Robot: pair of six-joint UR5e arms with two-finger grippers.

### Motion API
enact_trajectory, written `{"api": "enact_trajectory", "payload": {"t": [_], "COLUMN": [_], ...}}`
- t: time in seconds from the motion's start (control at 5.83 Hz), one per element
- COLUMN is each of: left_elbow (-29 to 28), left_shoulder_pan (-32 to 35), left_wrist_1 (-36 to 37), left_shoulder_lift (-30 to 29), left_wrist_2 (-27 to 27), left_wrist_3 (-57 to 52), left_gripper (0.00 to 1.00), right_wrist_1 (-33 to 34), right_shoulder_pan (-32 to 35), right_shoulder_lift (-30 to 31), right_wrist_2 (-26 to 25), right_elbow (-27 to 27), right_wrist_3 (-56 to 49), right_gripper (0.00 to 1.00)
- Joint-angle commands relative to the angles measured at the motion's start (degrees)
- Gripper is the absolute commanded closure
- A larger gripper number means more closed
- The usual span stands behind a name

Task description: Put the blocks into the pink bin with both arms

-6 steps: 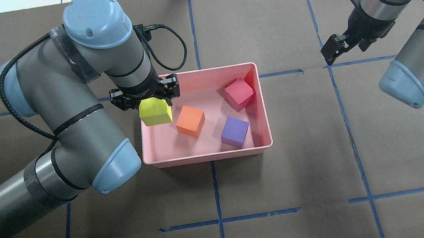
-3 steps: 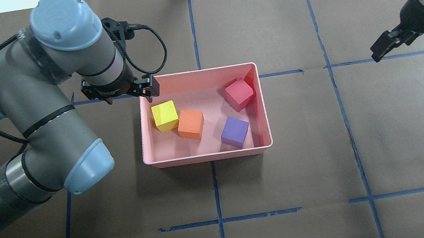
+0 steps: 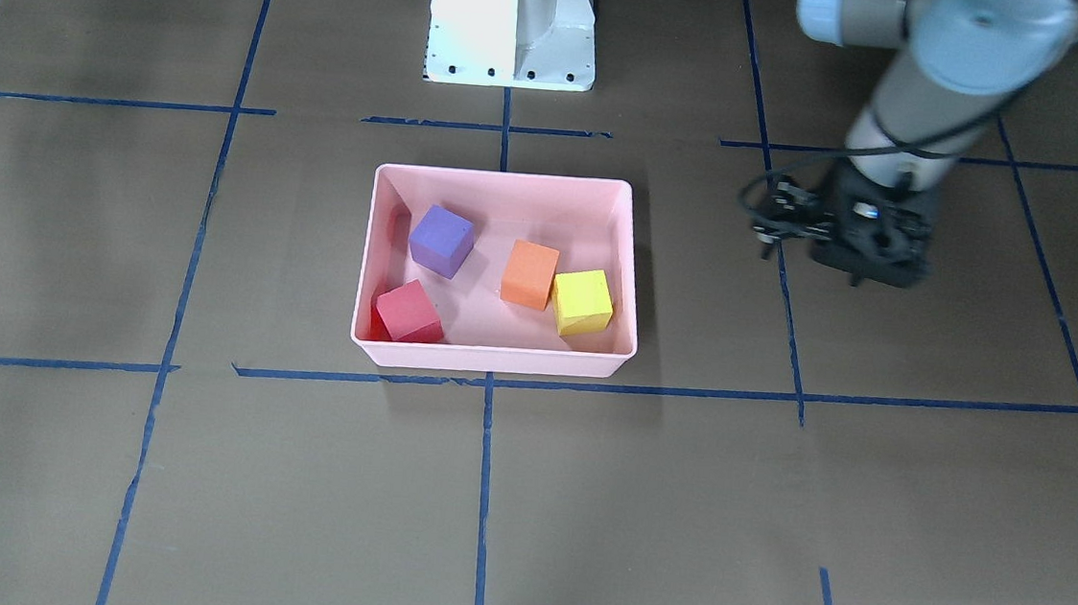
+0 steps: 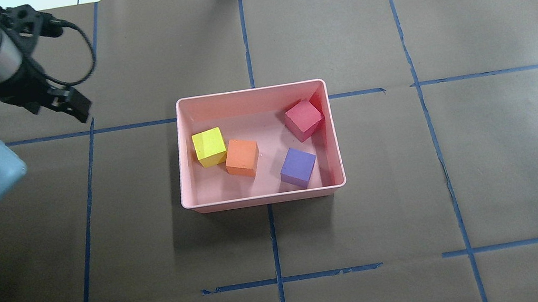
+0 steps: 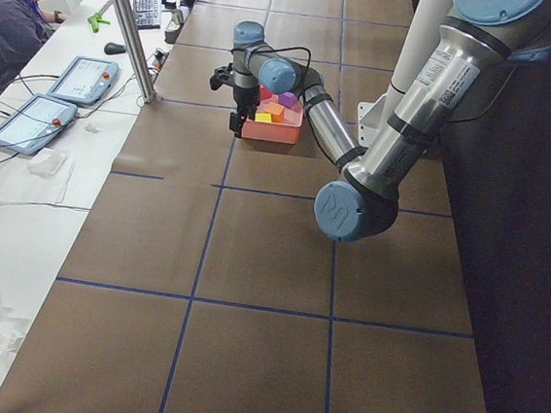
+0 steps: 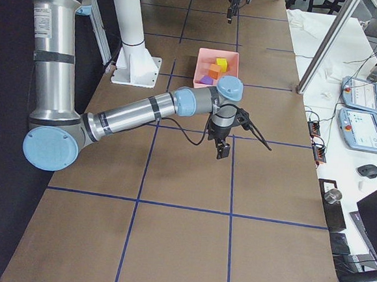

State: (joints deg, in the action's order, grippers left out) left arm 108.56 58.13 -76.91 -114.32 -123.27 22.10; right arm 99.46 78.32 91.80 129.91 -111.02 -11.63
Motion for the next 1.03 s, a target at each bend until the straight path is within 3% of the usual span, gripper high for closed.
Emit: {"api": "enact_trajectory", "payload": {"t": [0.0,0.17,0.51,0.69,0.86], "left_elbow": [-1.8,-4.3,-8.3,-8.7,-8.9], "left_shoulder_pan": [13.7,19.2,28.9,29.7,29.8], "left_wrist_1": [-0.3,-0.3,-1.7,-6.0,-7.4], "left_shoulder_lift": [9.9,13.3,21.7,27.9,29.4], "left_wrist_2": [-5.8,-5.8,-6.2,-8.4,-9.1], "left_wrist_3": [-21.6,-29.2,-31.2,-34.0,-33.5], "left_gripper": [0.00,0.00,0.00,0.00,0.00], "right_wrist_1": [0.0,-0.1,-0.2,-0.6,-0.6], "right_shoulder_pan": [9.0,11.6,12.9,12.8,12.8], "right_shoulder_lift": [7.1,8.7,11.6,11.3,11.0], "right_wrist_2": [0.3,0.5,2.4,2.5,2.5], "right_elbow": [1.0,3.5,3.4,3.5,3.5], "right_wrist_3": [-13.4,-16.3,-11.5,-7.5,-7.4], "right_gripper": [0.00,0.00,0.00,0.00,0.00]}}
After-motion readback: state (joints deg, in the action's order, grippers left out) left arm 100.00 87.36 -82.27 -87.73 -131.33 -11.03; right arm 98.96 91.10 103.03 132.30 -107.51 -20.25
